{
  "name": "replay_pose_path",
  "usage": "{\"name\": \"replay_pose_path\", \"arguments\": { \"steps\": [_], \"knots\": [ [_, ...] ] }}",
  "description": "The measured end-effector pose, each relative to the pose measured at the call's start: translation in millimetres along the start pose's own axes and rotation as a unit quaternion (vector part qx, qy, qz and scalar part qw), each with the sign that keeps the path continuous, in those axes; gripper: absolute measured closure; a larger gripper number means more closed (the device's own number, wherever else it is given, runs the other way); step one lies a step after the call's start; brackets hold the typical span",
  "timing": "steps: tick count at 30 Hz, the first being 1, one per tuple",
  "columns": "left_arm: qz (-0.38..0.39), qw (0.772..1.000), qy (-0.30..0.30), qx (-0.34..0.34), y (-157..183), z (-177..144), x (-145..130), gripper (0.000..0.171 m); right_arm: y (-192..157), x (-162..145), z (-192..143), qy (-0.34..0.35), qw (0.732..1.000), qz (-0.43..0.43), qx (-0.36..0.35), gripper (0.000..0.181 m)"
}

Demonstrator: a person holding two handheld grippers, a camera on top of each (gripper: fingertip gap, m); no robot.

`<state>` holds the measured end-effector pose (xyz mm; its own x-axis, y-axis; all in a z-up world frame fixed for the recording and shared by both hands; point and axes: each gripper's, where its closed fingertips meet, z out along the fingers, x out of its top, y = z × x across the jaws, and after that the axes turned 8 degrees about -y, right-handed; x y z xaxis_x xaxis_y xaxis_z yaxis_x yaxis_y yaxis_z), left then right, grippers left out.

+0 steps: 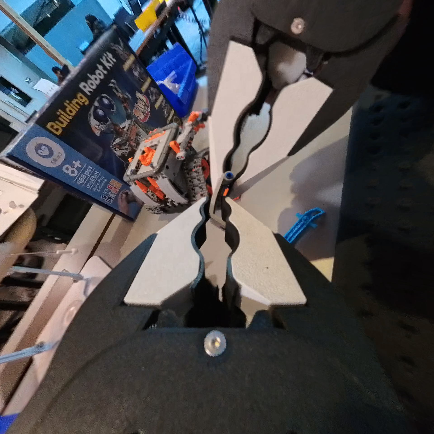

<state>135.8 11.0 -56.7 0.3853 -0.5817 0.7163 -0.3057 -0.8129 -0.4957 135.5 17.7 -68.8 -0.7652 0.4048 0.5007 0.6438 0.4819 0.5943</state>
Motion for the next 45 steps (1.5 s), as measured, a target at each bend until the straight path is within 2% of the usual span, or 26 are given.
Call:
{"name": "replay_pose_path", "arguments": {
  "steps": [3,6,8,10,15,20,24,27,29,33,36,40,42,44,45],
  "knots": [
    [-0.075,0.994,0.074,-0.038,-4.8,-11.4,11.8,0.166,5.2,16.0,-15.7,0.096,0.994,0.050,0.027,0.179],
    [-0.155,0.971,0.164,-0.084,-12.0,-27.6,27.5,0.166,12.7,31.6,-36.1,0.204,0.970,0.118,0.065,0.177],
    [-0.185,0.956,0.193,-0.124,-11.6,-33.8,33.2,0.166,14.7,38.0,-45.9,0.257,0.950,0.150,0.092,0.179],
    [-0.211,0.945,0.202,-0.149,-10.3,-31.5,33.3,0.166,16.0,40.8,-50.5,0.279,0.944,0.151,0.092,0.179],
    [-0.216,0.942,0.203,-0.157,-10.5,-30.9,31.9,0.166,14.9,40.8,-51.2,0.272,0.950,0.131,0.081,0.174],
    [-0.229,0.933,0.219,-0.172,-10.5,-32.1,34.3,0.166,18.2,43.9,-56.6,0.309,0.931,0.166,0.106,0.177],
    [-0.210,0.941,0.208,-0.162,-7.8,-28.6,32.5,0.166,17.1,43.5,-57.5,0.310,0.926,0.176,0.124,0.179],
    [-0.174,0.957,0.188,-0.138,-6.5,-25.4,28.0,0.164,13.2,39.6,-53.0,0.277,0.942,0.151,0.110,0.180],
    [-0.145,0.968,0.175,-0.102,-11.5,-25.3,26.6,0.149,10.7,33.2,-44.9,0.241,0.957,0.130,0.094,0.180],
    [-0.102,0.977,0.158,-0.101,-6.8,-27.9,24.6,0.164,4.2,31.5,-42.0,0.218,0.969,0.084,0.076,0.180],
    [-0.087,0.981,0.129,-0.115,0.1,-22.8,17.6,0.167,0.0,29.1,-38.9,0.199,0.976,0.058,0.068,0.180],
    [-0.080,0.980,0.147,-0.111,4.5,-29.9,21.5,0.171,-2.3,30.7,-42.4,0.198,0.978,0.033,0.052,0.181],
    [-0.107,0.971,0.169,-0.130,6.7,-37.6,25.9,0.171,-5.1,34.6,-46.5,0.209,0.976,0.019,0.049,0.181],
    [-0.143,0.973,0.092,-0.157,10.4,-32.0,13.6,0.170,-8.8,29.8,-38.1,0.183,0.982,-0.003,0.035,0.181],
    [-0.117,0.976,0.102,-0.150,11.2,-31.2,14.1,0.171,-9.9,28.9,-38.5,0.186,0.982,0.000,0.040,0.181]
  ]
}}
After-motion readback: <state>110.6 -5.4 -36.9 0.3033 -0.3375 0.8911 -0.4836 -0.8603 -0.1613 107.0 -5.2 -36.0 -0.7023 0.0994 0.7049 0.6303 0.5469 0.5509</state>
